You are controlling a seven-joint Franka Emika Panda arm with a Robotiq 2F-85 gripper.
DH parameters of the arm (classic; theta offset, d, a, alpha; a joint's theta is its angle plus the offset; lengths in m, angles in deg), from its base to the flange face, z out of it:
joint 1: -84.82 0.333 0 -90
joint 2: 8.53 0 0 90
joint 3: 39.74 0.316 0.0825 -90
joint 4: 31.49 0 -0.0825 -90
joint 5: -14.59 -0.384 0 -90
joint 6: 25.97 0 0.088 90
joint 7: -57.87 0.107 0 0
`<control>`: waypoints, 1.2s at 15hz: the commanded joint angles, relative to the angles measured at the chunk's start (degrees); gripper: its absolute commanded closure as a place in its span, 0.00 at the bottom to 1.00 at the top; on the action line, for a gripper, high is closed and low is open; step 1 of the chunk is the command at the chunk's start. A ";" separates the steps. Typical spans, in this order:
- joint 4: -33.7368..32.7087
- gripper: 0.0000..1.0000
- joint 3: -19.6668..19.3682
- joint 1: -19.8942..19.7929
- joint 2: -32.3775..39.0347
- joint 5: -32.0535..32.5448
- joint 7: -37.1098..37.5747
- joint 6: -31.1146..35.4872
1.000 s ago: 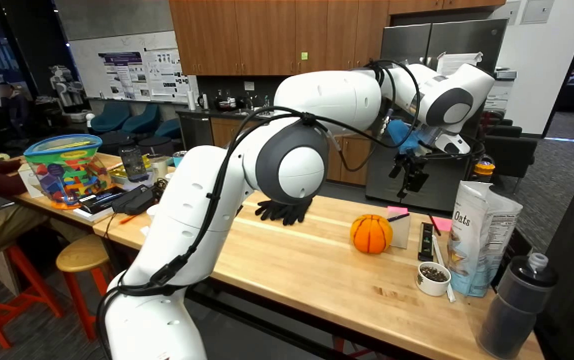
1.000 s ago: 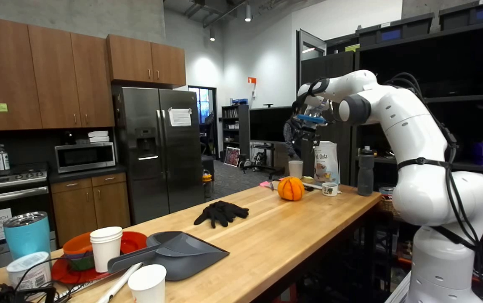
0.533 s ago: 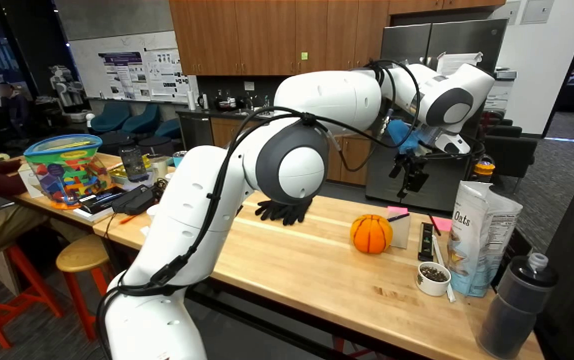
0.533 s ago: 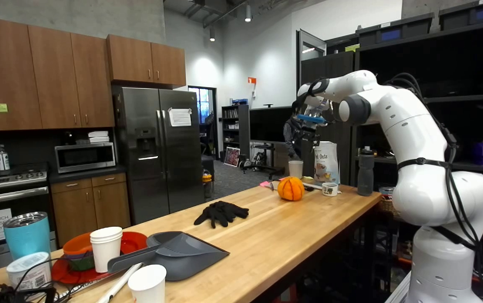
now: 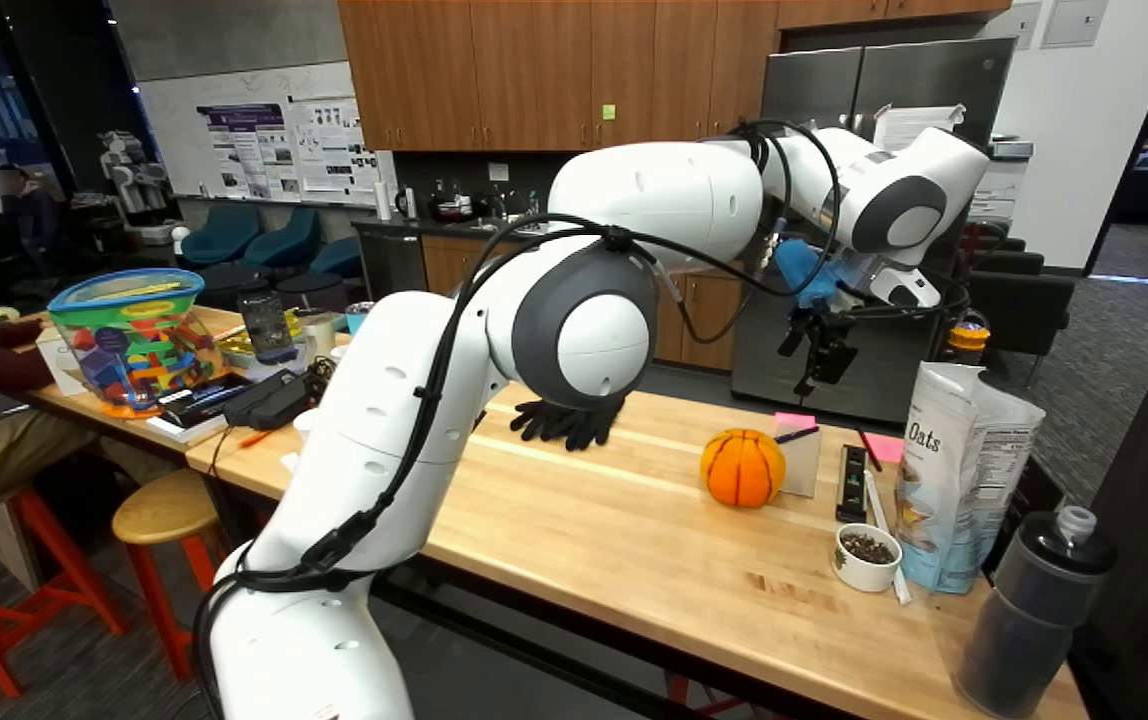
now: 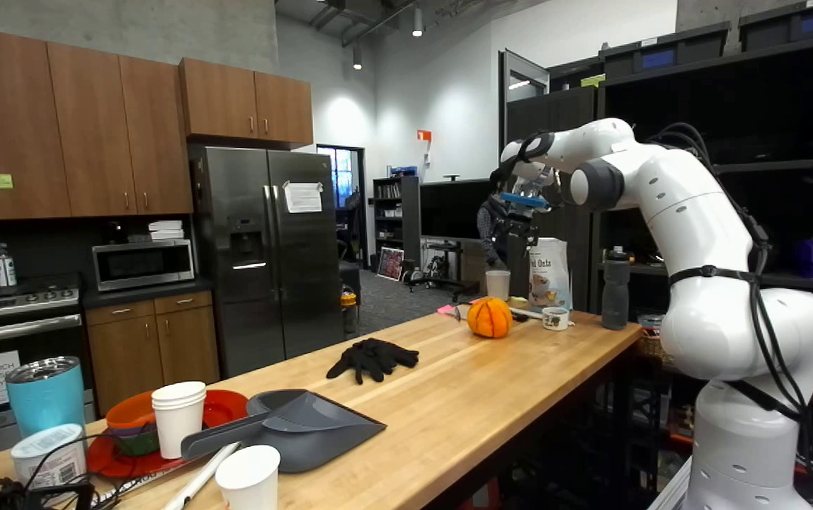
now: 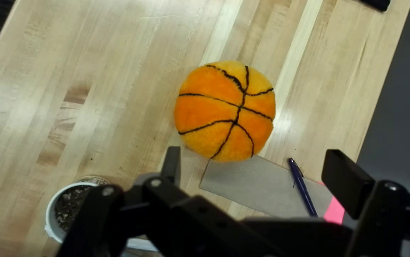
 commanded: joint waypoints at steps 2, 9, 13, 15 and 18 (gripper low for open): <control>-0.02 0.00 0.00 0.00 0.01 0.00 0.01 0.00; 0.34 0.00 -0.24 0.98 -0.39 -1.09 3.13 5.20; -0.34 0.00 -0.13 1.93 1.06 -1.56 7.69 12.68; -1.25 0.00 0.16 2.31 2.53 -1.97 9.97 15.65; -3.38 0.00 0.71 2.54 5.64 -2.68 12.62 18.25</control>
